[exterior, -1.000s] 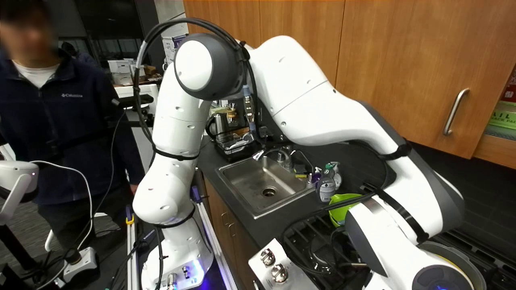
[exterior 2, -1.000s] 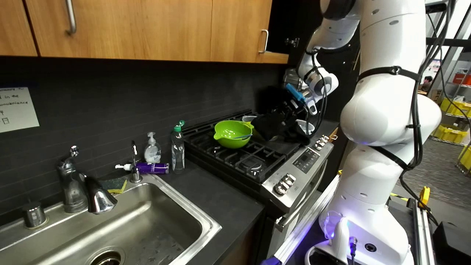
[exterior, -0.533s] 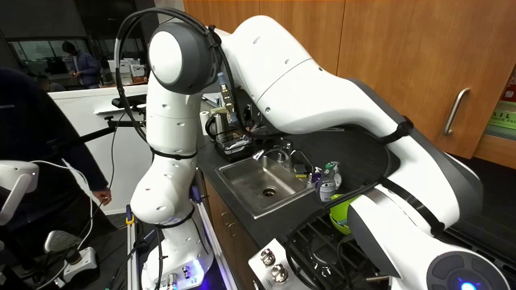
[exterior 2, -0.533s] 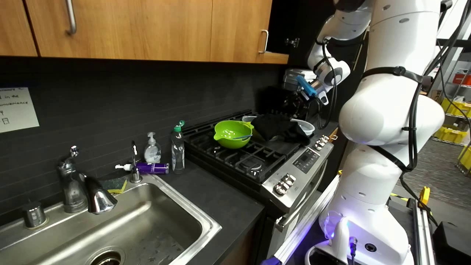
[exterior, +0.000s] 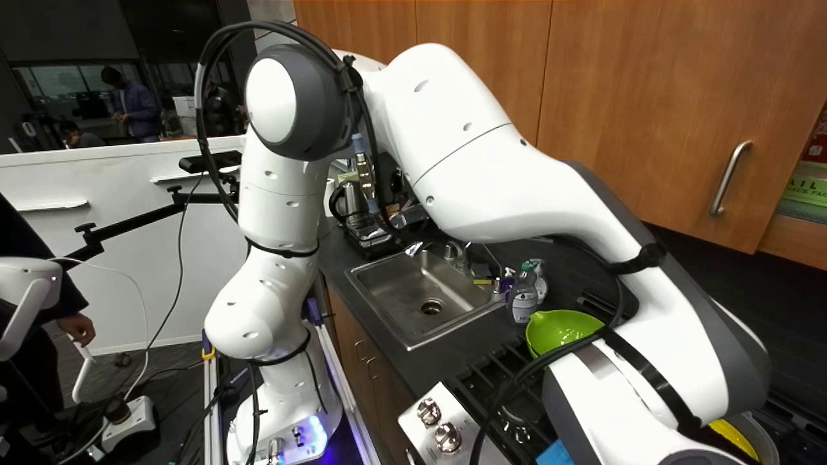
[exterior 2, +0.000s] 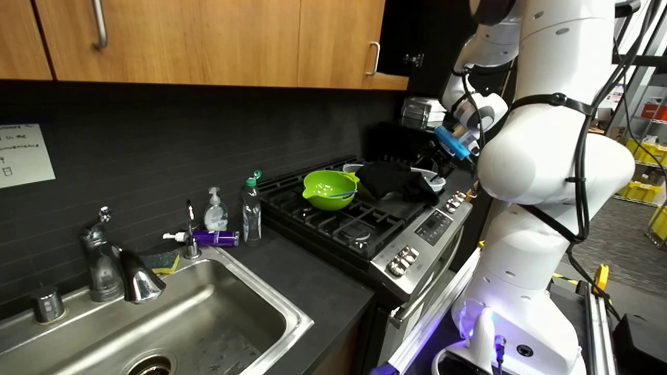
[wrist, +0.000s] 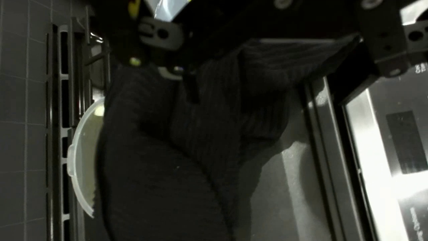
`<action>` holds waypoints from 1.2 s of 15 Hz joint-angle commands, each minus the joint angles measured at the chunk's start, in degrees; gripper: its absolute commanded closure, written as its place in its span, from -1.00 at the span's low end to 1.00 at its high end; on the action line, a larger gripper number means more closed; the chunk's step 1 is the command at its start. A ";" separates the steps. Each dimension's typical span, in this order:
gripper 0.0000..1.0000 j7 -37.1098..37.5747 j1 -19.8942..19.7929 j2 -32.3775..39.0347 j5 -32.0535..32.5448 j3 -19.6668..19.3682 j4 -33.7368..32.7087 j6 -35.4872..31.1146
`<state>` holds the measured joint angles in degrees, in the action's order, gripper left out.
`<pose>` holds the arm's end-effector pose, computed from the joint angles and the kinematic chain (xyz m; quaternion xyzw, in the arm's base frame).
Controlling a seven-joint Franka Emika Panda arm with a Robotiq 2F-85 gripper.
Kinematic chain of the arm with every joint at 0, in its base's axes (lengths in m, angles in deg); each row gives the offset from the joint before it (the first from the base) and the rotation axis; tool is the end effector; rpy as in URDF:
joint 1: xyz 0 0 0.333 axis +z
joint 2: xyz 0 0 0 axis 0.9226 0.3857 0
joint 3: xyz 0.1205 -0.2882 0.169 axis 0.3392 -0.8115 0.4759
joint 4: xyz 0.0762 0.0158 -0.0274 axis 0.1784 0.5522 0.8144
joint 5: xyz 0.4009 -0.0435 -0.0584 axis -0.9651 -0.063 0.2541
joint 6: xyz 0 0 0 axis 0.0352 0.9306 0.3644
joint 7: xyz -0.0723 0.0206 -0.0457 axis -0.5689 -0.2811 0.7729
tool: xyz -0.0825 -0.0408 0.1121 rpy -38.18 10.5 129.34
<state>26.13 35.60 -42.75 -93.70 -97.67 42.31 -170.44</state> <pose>0.3180 -0.4888 0.2508 -0.6741 0.6844 -0.1251 0.2481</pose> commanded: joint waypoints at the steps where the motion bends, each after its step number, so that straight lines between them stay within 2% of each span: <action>1: -1.00 -14.90 -2.00 -3.15 -2.00 1.89 6.30 -7.99; 5: -1.00 -32.20 -3.99 -7.60 -6.33 2.71 13.53 -15.61; 8: -1.00 -45.36 -6.18 -12.08 -11.63 1.72 17.42 -16.75; 11: -1.00 -58.06 -10.20 -15.84 -15.89 -0.97 19.47 -12.23; 14: -1.00 -69.60 -15.54 -13.86 -18.65 -4.55 19.33 -3.43; 15: -1.00 -71.33 -17.20 -11.84 -17.97 -5.71 18.48 -0.01; 16: -1.00 -66.37 -14.93 -13.26 -16.85 -4.08 18.64 -4.60; 18: -1.00 -67.55 -16.57 -13.06 -16.76 -4.87 18.85 -3.27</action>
<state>-41.62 19.16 -55.70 -110.67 -102.65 61.15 -173.69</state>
